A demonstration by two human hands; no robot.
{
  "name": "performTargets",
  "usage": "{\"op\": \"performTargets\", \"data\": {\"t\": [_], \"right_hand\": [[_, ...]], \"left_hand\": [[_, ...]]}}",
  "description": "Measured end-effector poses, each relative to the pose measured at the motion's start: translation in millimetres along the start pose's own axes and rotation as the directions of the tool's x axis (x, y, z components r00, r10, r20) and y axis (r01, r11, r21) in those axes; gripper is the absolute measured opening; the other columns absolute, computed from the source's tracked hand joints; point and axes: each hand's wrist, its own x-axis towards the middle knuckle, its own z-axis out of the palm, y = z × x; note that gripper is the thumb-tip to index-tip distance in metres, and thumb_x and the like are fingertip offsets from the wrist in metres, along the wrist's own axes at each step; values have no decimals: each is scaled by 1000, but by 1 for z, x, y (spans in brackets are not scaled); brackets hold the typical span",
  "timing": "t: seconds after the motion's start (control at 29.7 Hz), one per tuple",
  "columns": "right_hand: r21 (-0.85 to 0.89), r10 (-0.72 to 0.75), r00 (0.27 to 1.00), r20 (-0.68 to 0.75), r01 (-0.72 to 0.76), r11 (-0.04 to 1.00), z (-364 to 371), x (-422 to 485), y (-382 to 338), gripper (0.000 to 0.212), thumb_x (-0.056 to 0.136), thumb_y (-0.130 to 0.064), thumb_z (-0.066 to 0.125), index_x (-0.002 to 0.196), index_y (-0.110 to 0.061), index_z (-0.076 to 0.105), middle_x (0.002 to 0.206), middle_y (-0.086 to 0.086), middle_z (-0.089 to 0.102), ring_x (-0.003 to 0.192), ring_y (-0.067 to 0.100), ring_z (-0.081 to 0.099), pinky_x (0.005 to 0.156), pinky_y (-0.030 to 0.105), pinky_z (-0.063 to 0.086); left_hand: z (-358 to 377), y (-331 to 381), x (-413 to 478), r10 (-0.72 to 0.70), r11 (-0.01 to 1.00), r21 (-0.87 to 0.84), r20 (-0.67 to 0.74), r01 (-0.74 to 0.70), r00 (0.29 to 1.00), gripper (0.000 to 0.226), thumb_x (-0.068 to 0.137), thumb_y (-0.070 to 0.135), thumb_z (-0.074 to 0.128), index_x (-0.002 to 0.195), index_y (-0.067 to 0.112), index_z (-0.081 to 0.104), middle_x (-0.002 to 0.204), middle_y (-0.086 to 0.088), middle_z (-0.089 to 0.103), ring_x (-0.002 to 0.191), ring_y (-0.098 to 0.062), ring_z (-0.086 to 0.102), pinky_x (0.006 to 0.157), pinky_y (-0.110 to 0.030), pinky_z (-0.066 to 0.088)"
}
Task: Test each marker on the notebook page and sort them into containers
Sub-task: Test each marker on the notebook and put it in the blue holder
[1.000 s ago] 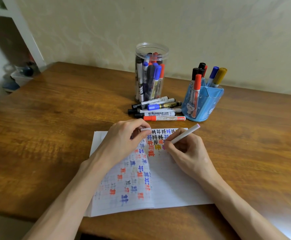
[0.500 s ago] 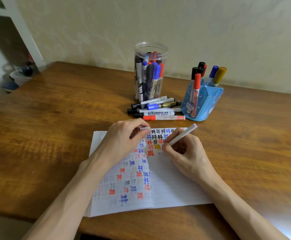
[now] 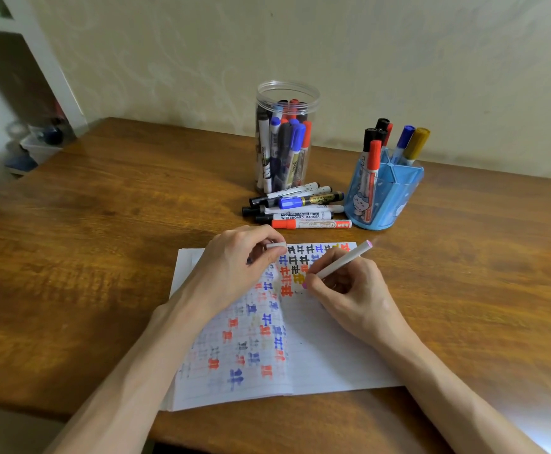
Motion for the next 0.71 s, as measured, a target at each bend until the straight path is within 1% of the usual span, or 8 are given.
{"op": "performTargets", "data": {"t": [0.07, 0.2, 0.27, 0.4, 0.47, 0.54, 0.64, 0.71], "right_hand": [[9, 13, 1000, 8, -13, 1000, 0, 0, -1, 10, 89, -16, 77, 87, -25, 73, 81, -7, 75, 75, 16, 73, 68, 32, 62], [75, 44, 999, -24, -42, 996, -1, 2, 0, 12, 91, -12, 76, 86, -22, 73, 78, -2, 75, 67, 16, 70, 64, 38, 60], [77, 47, 998, -36, -45, 996, -1, 3, 0, 13, 92, -10, 75, 85, -22, 72, 78, -3, 74, 65, 17, 69, 64, 40, 60], [30, 31, 999, -14, -31, 999, 0, 1, 0, 11, 92, -12, 76, 86, -21, 72, 75, -11, 72, 64, 11, 68, 60, 23, 53], [16, 39, 999, -7, -39, 999, 0, 1, 0, 12, 90, -11, 77, 85, -22, 72, 77, -12, 73, 69, 11, 70, 62, 22, 54], [11, 44, 999, -2, -44, 999, 0, 1, -1, 13, 88, -11, 77, 84, -22, 72, 79, -11, 74, 73, 12, 71, 65, 25, 57], [33, 40, 999, -26, -39, 999, -3, 2, -1, 11, 89, -10, 76, 85, -20, 72, 81, -6, 74, 78, 18, 73, 70, 37, 63], [37, 40, 998, -42, -38, 999, -4, 3, 0, 9, 90, -10, 76, 87, -18, 72, 82, -5, 74, 78, 18, 73, 71, 39, 63]], "left_hand": [[0, 0, 0, 5, 1000, 2, 0, -5, 1000, 15, 97, 36, 66, 108, 28, 72, 93, 21, 65, 82, 11, 57, 65, -6, 38], [1, 0, 0, 2, 1000, 0, 6, -2, 1000, 17, 98, 37, 64, 110, 28, 71, 95, 20, 67, 83, 9, 58, 67, -8, 39], [0, 0, 0, 2, 1000, -5, 8, -2, 1000, 17, 98, 37, 63, 110, 28, 71, 96, 20, 68, 84, 9, 58, 68, -9, 39], [0, 1, 0, 2, 1000, 1, 8, -2, 1000, 17, 98, 37, 64, 109, 27, 71, 96, 19, 68, 85, 10, 58, 67, -7, 40], [0, 1, 0, 0, 1000, 0, 7, 0, 1000, 16, 98, 37, 64, 109, 27, 71, 96, 19, 68, 85, 10, 58, 67, -7, 40], [0, 1, 0, 4, 1000, -1, 6, -4, 1000, 17, 99, 36, 62, 111, 27, 71, 95, 19, 68, 85, 9, 59, 68, -8, 40], [0, 1, 0, 7, 1000, -2, 5, -7, 1000, 19, 100, 35, 60, 114, 26, 70, 97, 21, 67, 87, 8, 61, 69, -7, 42], [0, 2, 0, 14, 1000, -8, 5, -14, 1000, 22, 100, 36, 59, 115, 25, 70, 101, 20, 67, 90, 9, 60, 70, -7, 43]]}}
